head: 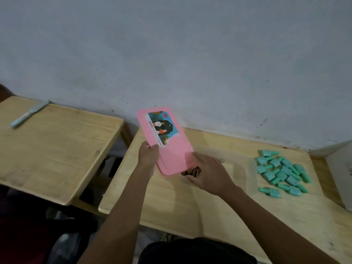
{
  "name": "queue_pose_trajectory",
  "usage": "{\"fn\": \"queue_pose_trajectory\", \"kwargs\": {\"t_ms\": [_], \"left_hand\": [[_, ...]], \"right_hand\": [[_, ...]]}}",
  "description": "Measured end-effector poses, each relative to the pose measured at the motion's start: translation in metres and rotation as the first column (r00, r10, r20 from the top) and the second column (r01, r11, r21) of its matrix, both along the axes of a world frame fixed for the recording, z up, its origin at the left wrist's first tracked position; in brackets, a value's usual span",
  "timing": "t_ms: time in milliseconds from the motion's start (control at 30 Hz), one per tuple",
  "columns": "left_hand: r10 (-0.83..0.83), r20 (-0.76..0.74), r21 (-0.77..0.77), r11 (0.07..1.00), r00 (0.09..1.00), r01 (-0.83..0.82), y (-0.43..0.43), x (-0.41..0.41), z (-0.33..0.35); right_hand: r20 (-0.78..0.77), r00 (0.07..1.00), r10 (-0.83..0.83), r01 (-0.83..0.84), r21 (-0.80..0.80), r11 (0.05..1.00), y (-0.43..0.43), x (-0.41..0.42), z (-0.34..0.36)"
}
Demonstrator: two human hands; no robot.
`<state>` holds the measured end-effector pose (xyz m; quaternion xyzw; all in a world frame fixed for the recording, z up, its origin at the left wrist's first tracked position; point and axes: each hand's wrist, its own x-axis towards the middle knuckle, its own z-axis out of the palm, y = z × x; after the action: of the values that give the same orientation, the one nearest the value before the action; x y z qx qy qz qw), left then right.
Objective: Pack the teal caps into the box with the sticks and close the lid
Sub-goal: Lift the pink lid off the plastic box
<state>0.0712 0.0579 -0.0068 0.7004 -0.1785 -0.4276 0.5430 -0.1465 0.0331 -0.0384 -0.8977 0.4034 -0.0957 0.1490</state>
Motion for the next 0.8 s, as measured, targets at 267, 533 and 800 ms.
{"fn": "queue_pose_trajectory", "kwargs": {"t_ms": [267, 533, 800], "left_hand": [[0.043, 0.36, 0.102, 0.991, 0.932, -0.085, 0.014, 0.027, -0.015], [0.138, 0.398, 0.283, 0.922, 0.907, -0.264, 0.032, 0.03, -0.048], [0.03, 0.53, 0.384, 0.882, 0.847, -0.272, 0.039, 0.031, -0.087]], "right_hand": [[-0.239, 0.971, -0.014, 0.103, 0.366, 0.925, 0.005, -0.026, -0.022], [-0.142, 0.99, -0.016, 0.072, 0.399, 0.914, 0.003, -0.032, -0.031], [-0.158, 0.987, 0.003, 0.061, 0.395, 0.917, 0.0, -0.033, -0.035]]}}
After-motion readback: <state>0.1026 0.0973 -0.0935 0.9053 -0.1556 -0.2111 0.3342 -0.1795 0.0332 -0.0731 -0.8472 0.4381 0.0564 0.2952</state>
